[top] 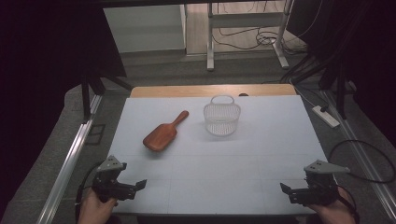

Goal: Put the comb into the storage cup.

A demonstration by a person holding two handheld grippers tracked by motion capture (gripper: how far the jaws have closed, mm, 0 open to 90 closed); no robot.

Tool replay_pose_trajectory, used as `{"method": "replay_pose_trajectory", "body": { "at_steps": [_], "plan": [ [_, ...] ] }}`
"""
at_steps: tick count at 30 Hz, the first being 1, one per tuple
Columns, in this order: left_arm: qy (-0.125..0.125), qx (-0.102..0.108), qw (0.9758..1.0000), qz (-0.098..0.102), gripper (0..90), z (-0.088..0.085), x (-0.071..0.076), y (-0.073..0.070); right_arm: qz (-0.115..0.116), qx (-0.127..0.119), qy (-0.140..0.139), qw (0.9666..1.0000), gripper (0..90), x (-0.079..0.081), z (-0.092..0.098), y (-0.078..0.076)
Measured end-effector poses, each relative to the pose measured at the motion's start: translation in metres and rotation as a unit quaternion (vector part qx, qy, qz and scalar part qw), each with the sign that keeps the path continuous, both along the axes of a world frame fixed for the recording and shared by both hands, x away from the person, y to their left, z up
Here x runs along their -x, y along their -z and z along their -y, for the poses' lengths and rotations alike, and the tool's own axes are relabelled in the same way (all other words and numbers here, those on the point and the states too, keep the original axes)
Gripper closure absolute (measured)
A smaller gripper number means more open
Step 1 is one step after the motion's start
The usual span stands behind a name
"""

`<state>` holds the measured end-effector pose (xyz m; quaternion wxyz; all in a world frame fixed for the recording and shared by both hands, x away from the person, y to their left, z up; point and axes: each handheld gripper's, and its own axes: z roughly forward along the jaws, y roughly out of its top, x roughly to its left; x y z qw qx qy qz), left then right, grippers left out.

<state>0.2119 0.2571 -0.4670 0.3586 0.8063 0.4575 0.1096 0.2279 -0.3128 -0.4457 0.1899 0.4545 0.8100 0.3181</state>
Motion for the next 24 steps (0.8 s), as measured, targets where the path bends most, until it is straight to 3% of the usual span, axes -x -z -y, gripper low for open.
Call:
{"method": "replay_pose_trajectory", "body": {
  "at_steps": [15,24],
  "plan": [
    [0.009,0.017,0.9998,-0.007,0.0,0.000,-0.031,-0.009,0.000,-0.006,-0.001,1.0000,0.0,0.000,0.001,0.000],
    [0.016,0.016,0.9997,-0.012,0.0,0.005,-0.047,-0.013,-0.001,-0.006,0.000,1.0000,0.0,-0.001,0.001,0.000]
  ]
}}
